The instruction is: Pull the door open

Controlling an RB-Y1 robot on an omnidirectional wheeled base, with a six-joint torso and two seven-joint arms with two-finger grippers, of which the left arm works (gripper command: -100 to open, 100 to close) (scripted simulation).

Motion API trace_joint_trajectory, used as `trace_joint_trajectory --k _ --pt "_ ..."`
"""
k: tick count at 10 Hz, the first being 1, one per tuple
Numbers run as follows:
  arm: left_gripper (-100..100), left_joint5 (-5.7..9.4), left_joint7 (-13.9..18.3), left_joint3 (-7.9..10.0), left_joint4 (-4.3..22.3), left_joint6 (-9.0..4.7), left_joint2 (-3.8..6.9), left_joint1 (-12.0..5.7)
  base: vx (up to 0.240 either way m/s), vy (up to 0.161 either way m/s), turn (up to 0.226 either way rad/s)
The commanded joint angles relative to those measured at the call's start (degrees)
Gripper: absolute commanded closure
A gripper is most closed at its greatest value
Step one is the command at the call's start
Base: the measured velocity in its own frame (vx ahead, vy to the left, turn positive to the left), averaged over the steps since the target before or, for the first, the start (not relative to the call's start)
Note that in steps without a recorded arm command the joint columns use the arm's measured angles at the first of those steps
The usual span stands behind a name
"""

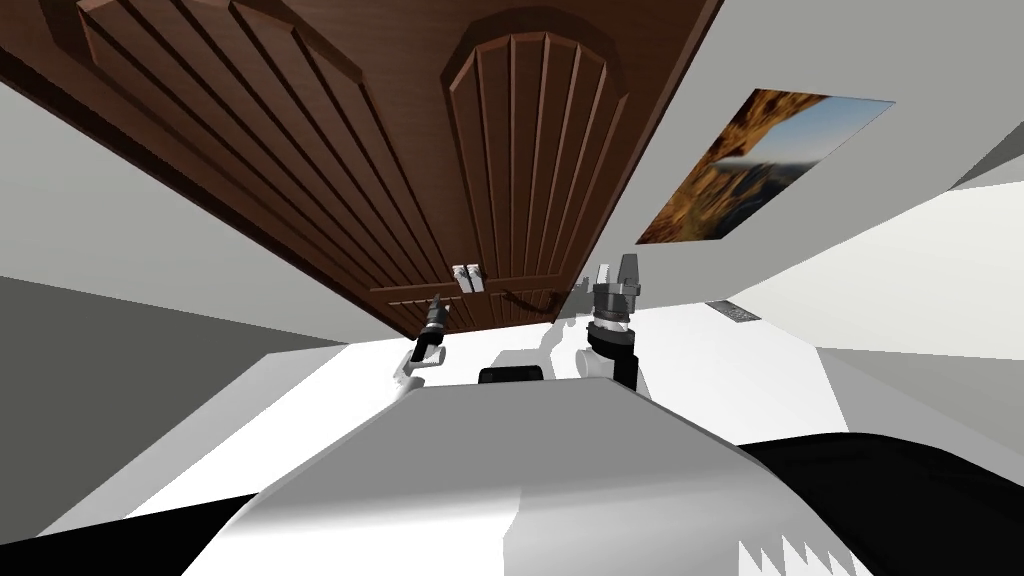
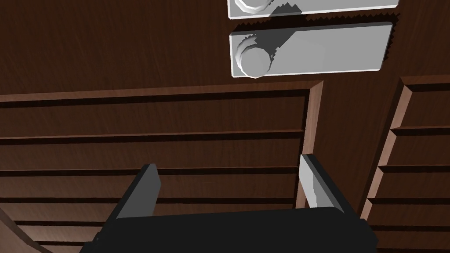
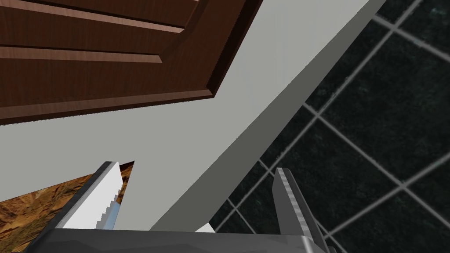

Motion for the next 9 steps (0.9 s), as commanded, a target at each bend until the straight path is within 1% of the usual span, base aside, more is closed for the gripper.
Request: trace_joint_trajectory --k 1,3,4,5,6,9 --pt "-100 -0.04 -0.1 0.19 1.8 0.16 0.23 -0.9 0.161 -0.003 -0.044" --pt "-100 -0.05 0.0 0.45 4.3 0.39 0.73 -2.1 0.165 -0.014 -0.058" --pt "-100 -0.05 0.0 0.52 5.2 0.47 0.88 -2.56 0.175 -0.027 -0.064" --pt "-100 -0.08 -0.1 0.48 4.9 0.31 0.67 -2.46 0.074 -0.011 -0.009" --pt "-100 0.24 0.0 2.1 6.1 0.37 1.75 -1.68 -0.012 0.026 0.102" --pt "-100 0.8 0.2 4.87 8.2 0.42 3.58 -0.67 -0.011 0.07 0.099"
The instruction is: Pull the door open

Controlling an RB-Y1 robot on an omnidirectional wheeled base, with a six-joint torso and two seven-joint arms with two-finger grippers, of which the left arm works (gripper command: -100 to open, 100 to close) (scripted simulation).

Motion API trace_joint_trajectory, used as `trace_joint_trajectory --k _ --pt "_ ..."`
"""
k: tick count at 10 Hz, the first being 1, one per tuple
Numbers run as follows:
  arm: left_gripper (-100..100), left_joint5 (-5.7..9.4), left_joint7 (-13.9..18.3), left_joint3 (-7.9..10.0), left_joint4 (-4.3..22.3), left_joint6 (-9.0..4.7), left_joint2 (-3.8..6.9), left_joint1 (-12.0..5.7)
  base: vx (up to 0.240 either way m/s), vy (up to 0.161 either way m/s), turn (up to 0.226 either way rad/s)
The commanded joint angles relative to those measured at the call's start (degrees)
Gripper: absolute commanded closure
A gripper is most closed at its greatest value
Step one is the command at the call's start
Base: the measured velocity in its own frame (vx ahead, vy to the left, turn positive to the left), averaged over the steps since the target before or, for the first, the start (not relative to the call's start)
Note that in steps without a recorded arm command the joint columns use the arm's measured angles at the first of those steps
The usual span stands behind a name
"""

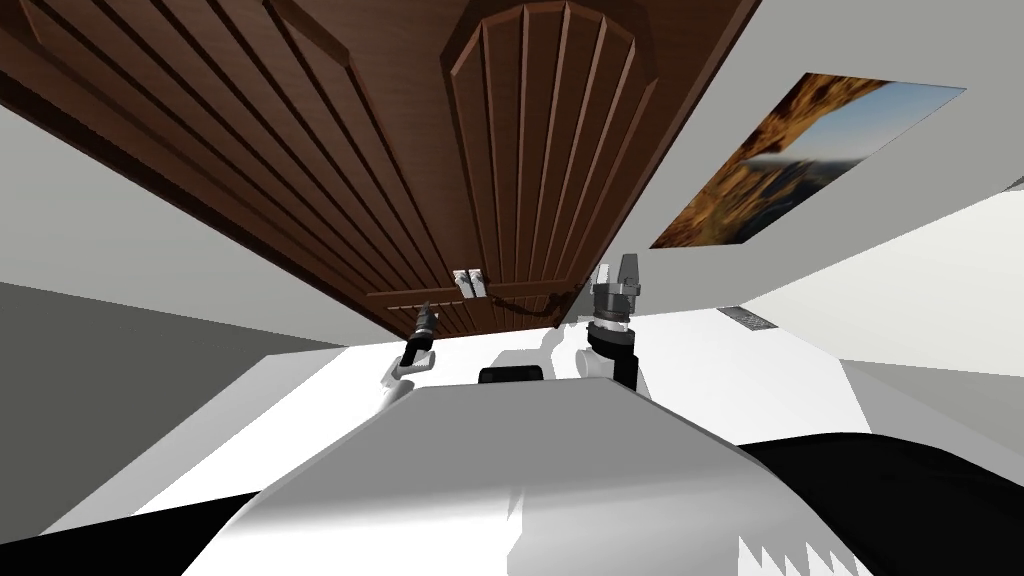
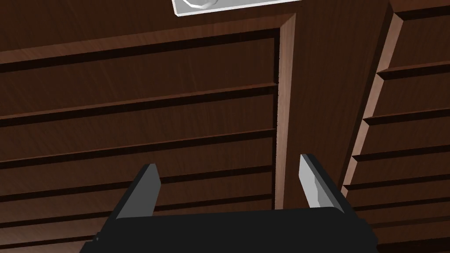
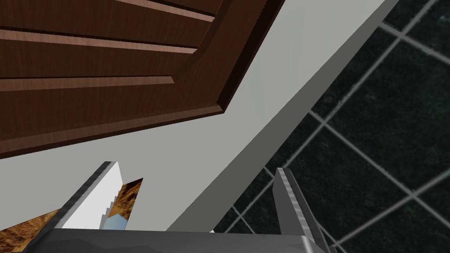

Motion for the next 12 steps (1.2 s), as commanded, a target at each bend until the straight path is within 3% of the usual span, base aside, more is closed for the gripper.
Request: trace_joint_trajectory --k 1,2,4,7,9,11,12 --pt "-100 0.38 0.1 1.67 0.9 0.54 1.15 0.33 0.046 0.065 0.058" --pt "-100 0.61 0.2 2.59 1.9 0.47 1.74 0.22 0.118 0.069 0.013" --pt "-100 0.68 0.3 2.66 2.4 0.35 1.77 -0.38 0.181 0.062 -0.049" --pt "-100 0.5 0.4 1.19 2.2 0.07 0.75 -2.22 0.198 0.013 -0.126" --pt "-100 0.24 0.5 -0.6 1.6 -0.16 -0.48 -3.88 0.233 -0.082 -0.204" --pt "-100 0.19 0.4 -0.66 1.7 -0.32 -0.63 -3.96 0.123 -0.103 -0.065" --pt "100 0.19 0.4 -0.66 1.7 -0.32 -0.63 -3.96 -0.002 0.007 0.024"
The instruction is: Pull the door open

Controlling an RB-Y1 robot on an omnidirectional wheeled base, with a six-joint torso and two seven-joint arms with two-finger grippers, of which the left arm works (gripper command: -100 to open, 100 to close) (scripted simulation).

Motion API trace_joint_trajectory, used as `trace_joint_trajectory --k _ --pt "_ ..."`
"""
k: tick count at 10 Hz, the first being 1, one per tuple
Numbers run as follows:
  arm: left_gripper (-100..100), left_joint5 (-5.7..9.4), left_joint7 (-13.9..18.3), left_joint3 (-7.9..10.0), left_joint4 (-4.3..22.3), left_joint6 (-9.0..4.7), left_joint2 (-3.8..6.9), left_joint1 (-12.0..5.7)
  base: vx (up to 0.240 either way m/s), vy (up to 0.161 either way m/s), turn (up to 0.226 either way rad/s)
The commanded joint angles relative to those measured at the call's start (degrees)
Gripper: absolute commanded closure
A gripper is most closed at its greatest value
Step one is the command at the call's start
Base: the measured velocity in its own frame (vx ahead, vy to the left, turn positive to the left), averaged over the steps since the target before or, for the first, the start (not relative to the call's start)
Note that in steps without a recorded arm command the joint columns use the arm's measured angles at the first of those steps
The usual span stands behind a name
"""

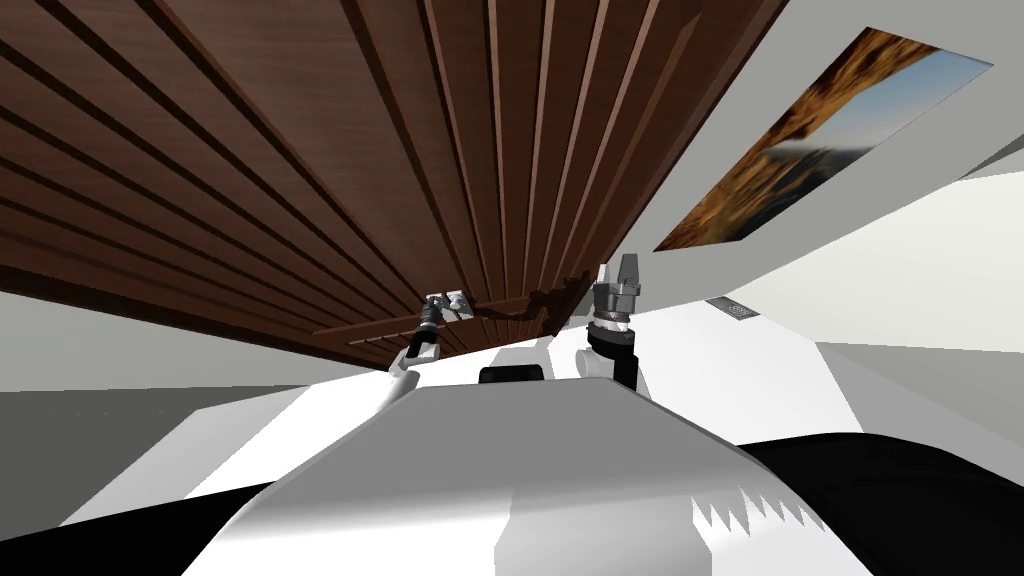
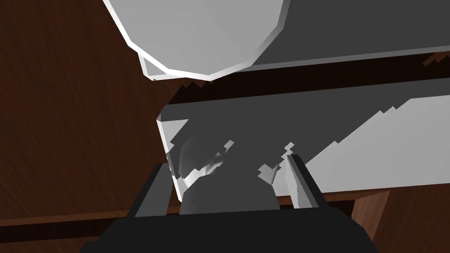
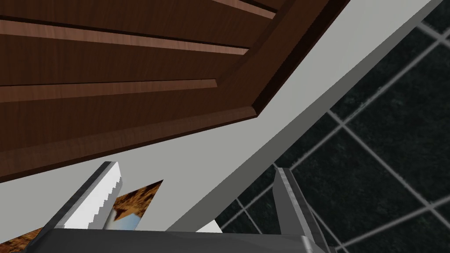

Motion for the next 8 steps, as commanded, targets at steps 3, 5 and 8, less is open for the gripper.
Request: trace_joint_trajectory --k 3,5,8 --pt "100 0.0 0.0 0.0 0.1 0.11 0.01 0.12 -0.024 0.015 -0.016" --pt "100 0.0 0.0 0.0 0.1 0.11 0.01 0.12 0.0 0.0 0.0" --pt "100 0.38 0.2 2.02 1.1 0.31 1.86 2.3 -0.166 0.109 0.146"
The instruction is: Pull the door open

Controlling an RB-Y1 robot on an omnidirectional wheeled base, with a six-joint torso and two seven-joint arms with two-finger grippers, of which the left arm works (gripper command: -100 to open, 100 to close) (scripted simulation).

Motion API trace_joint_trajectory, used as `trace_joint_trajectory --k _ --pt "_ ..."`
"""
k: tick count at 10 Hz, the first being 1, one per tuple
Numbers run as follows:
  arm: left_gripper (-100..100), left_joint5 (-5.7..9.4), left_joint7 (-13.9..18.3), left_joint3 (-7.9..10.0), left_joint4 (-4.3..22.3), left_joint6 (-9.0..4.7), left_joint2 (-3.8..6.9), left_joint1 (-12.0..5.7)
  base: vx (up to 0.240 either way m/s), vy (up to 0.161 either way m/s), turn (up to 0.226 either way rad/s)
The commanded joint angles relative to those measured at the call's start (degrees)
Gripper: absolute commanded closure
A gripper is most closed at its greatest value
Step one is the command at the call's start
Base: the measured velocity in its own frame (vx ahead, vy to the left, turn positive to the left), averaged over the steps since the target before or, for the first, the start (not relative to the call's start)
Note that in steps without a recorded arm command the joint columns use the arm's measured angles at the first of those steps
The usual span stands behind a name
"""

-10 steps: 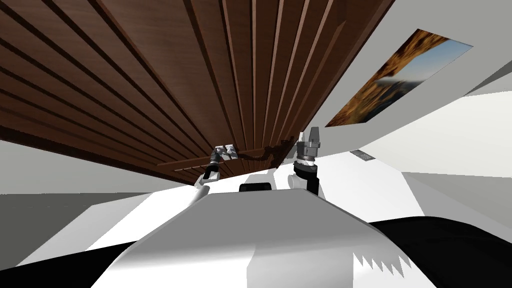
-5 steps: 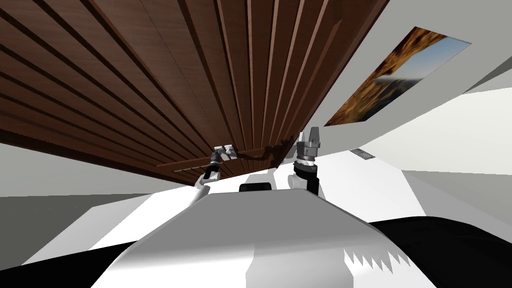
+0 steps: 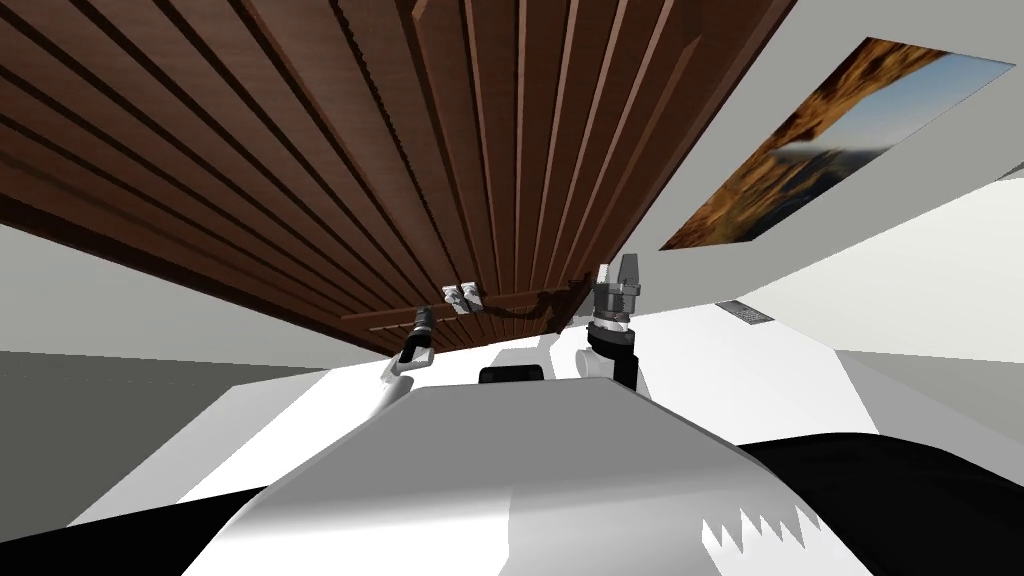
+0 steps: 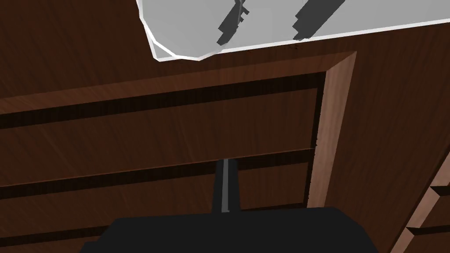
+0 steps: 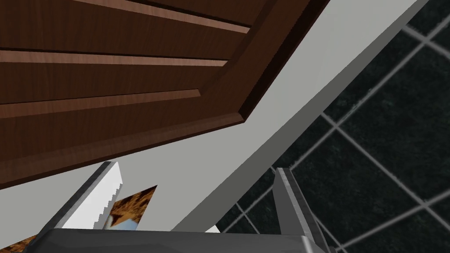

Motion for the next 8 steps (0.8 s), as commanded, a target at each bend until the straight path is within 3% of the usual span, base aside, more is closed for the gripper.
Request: trace_joint_trajectory --k 1,6,7,8 --pt "-100 0.02 0.2 -0.19 -0.5 -0.07 0.1 0.45 -0.185 0.056 0.019" --pt "-100 -0.26 1.0 -3.13 -3.1 -0.38 -0.53 0.89 -0.189 -0.107 -0.043" --pt "-100 -0.26 0.7 -2.53 -2.3 -0.68 -0.56 1.0 -0.076 -0.067 -0.02" --pt "-100 -0.05 0.5 -0.9 -1.4 -0.52 0.26 1.78 -0.023 0.036 0.193"
